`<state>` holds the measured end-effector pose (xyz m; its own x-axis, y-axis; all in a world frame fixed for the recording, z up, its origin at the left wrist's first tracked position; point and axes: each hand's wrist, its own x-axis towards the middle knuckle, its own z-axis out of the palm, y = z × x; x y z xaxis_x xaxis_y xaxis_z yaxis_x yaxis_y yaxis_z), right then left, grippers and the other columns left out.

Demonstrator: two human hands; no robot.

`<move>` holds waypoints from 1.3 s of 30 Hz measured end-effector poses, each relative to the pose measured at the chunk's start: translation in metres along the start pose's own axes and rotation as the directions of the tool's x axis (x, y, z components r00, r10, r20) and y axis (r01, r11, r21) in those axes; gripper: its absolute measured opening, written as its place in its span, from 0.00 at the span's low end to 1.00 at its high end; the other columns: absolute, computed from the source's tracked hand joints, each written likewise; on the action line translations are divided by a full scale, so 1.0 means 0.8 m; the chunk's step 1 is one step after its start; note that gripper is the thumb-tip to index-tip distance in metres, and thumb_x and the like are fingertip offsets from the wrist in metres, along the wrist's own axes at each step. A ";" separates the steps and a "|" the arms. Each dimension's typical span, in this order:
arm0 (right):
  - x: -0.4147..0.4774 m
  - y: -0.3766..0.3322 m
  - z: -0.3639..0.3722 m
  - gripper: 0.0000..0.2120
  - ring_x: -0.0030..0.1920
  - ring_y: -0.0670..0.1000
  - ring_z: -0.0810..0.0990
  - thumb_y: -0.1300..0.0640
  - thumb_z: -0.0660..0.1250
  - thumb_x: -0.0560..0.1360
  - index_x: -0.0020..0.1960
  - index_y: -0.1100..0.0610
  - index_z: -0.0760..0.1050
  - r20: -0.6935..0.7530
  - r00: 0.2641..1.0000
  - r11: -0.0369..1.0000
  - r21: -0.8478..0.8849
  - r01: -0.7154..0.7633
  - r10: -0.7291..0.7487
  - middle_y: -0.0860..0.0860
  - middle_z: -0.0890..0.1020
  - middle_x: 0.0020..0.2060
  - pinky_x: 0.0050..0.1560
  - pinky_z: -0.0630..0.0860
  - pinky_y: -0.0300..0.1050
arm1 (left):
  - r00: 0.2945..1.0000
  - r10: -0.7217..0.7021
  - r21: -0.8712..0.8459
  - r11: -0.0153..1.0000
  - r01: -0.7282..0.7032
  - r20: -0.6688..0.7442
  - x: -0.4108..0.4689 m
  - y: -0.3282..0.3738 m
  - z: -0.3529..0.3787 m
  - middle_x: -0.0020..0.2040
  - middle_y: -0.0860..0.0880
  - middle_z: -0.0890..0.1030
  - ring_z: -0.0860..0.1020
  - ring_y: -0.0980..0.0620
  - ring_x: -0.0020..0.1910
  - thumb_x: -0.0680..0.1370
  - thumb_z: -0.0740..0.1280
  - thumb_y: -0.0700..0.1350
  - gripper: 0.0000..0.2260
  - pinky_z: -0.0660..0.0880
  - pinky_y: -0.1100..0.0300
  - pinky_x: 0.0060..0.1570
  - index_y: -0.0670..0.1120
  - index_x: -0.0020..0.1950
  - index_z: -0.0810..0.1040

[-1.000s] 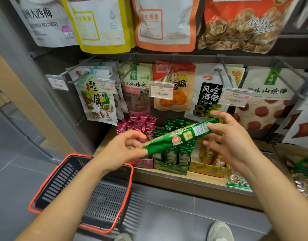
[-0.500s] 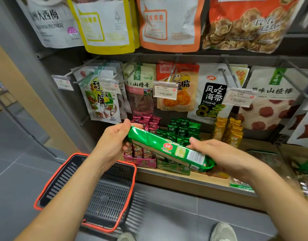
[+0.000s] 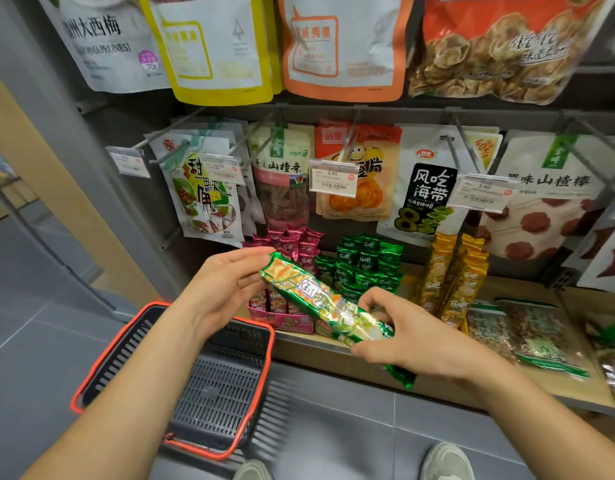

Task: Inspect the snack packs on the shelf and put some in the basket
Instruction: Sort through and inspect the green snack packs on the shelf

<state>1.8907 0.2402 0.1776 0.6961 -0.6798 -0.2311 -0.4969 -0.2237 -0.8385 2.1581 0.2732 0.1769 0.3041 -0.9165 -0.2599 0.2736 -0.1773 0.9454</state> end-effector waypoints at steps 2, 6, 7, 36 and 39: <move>0.001 0.002 0.000 0.19 0.40 0.47 0.79 0.52 0.75 0.68 0.50 0.46 0.66 -0.043 0.999 1.000 0.012 0.013 -0.012 0.47 0.83 0.47 0.42 0.76 0.45 | 0.999 0.024 0.040 0.999 -0.023 -0.043 0.002 0.000 -0.004 0.46 0.44 0.86 0.84 0.51 0.44 0.74 0.71 0.37 0.06 0.80 0.62 0.43 0.44 0.49 0.85; 0.001 0.003 0.002 0.20 0.37 0.39 0.76 0.52 0.75 0.68 0.47 0.40 0.64 -0.076 0.996 0.999 0.015 0.052 -0.051 0.45 0.81 0.48 0.37 0.72 0.34 | 0.986 0.106 -0.023 0.994 -0.110 -0.127 0.003 0.000 -0.004 0.40 0.46 0.86 0.83 0.54 0.36 0.69 0.73 0.38 0.05 0.80 0.63 0.37 0.44 0.43 0.84; 0.002 0.003 0.003 0.20 0.37 0.39 0.78 0.53 0.75 0.68 0.47 0.41 0.64 -0.075 0.995 0.998 0.030 0.061 -0.059 0.45 0.82 0.48 0.37 0.73 0.35 | 0.984 0.119 -0.050 0.991 -0.127 -0.136 0.004 -0.001 -0.002 0.37 0.47 0.85 0.82 0.56 0.33 0.69 0.72 0.38 0.05 0.79 0.64 0.35 0.43 0.44 0.83; -0.007 0.015 -0.033 0.17 0.40 0.52 0.84 0.57 0.75 0.70 0.54 0.42 0.75 -0.027 0.999 0.941 0.338 -0.013 0.023 0.55 0.81 0.53 0.40 0.77 0.39 | 0.969 0.178 0.420 0.877 -0.234 0.169 0.023 -0.006 0.019 0.33 0.48 0.74 0.71 0.58 0.29 0.72 0.61 0.68 0.24 0.69 0.70 0.28 0.48 0.30 0.75; -0.009 0.019 -0.041 0.17 0.39 0.55 0.83 0.57 0.77 0.67 0.54 0.48 0.79 -0.054 0.994 0.887 0.457 -0.058 0.093 0.55 0.81 0.52 0.35 0.77 0.41 | 0.942 0.292 0.501 0.798 -0.336 0.165 0.032 -0.010 0.022 0.34 0.46 0.68 0.65 0.50 0.33 0.78 0.63 0.60 0.28 0.64 0.59 0.36 0.36 0.35 0.66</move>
<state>1.8615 0.2187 0.1827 0.6179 -0.7342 -0.2812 -0.2444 0.1606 -0.9563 2.1476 0.2450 0.1665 0.2156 -0.9744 0.0641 -0.3412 -0.0137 0.9399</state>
